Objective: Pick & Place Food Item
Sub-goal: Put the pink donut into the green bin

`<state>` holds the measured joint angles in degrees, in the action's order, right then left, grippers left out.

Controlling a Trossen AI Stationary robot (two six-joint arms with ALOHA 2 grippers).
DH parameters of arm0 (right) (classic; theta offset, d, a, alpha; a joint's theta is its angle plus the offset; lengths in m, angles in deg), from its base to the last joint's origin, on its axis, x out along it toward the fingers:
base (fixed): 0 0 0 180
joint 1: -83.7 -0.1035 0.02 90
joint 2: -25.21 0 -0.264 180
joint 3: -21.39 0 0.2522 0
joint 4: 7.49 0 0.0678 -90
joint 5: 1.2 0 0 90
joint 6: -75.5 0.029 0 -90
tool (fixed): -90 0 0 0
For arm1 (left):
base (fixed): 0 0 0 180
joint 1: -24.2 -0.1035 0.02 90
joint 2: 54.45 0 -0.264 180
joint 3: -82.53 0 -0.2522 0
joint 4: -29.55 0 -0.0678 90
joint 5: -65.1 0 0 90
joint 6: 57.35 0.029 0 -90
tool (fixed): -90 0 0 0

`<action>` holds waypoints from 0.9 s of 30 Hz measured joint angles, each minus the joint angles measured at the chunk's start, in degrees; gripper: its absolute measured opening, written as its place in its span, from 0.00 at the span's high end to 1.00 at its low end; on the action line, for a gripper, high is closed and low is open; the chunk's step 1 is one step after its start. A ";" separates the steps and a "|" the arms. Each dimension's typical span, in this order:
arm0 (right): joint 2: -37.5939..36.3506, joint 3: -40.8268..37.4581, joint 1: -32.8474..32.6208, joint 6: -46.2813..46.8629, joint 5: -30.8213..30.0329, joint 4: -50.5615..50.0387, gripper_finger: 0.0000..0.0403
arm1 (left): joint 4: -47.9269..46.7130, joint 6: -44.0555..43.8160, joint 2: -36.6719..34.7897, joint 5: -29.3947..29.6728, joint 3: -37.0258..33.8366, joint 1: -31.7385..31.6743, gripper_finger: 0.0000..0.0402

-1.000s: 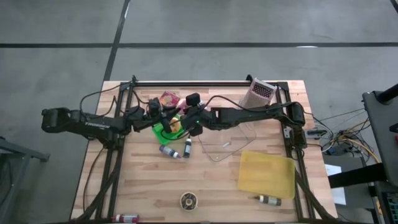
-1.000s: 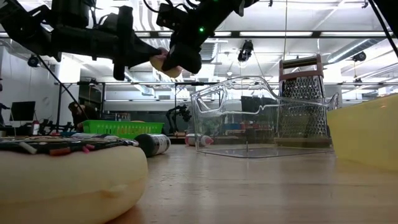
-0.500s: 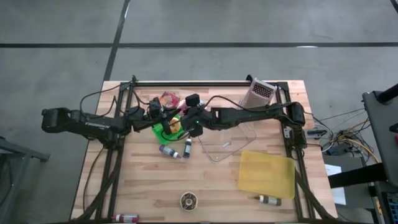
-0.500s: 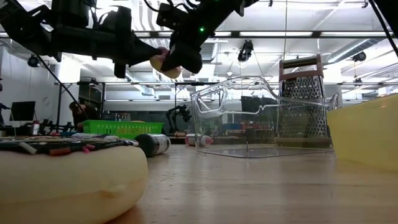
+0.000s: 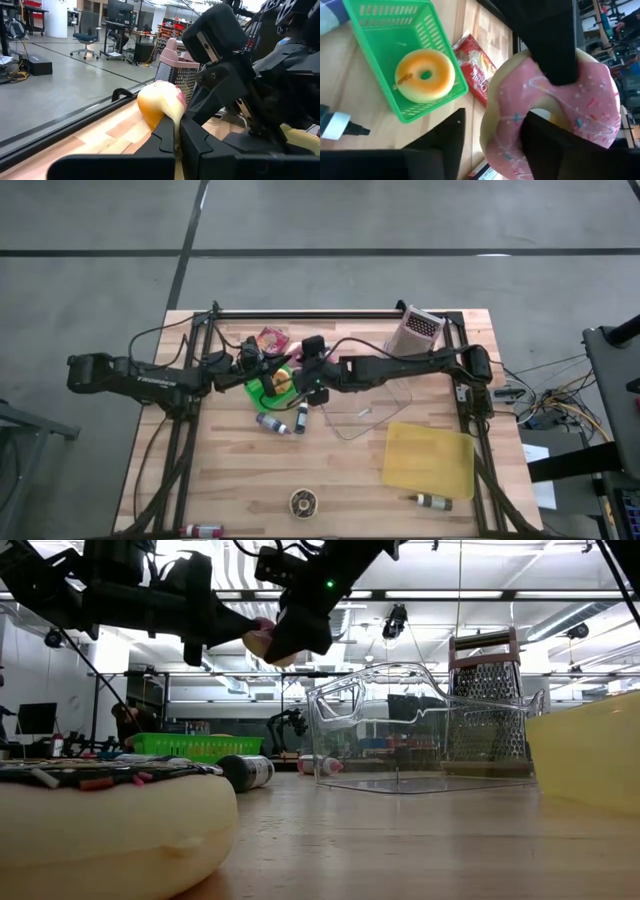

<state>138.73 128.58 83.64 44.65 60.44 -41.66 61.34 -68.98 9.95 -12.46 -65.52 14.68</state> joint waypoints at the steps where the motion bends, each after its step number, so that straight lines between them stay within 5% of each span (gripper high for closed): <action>1: -0.14 0.00 -0.18 -0.13 -0.02 -0.09 0.53 | -0.15 0.29 0.00 0.24 0.00 0.00 1.00; 21: -5.84 -0.11 -4.11 7.21 0.45 -4.11 0.47 | -5.87 0.59 -0.04 3.38 -0.74 -0.22 1.00; 27: -9.78 -2.27 -5.51 12.11 9.69 -6.01 0.47 | -8.95 -1.75 -0.89 3.16 -2.25 -0.22 1.00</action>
<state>128.95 126.31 78.13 56.76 70.13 -47.67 52.40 -70.73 9.06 -9.30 -67.77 14.47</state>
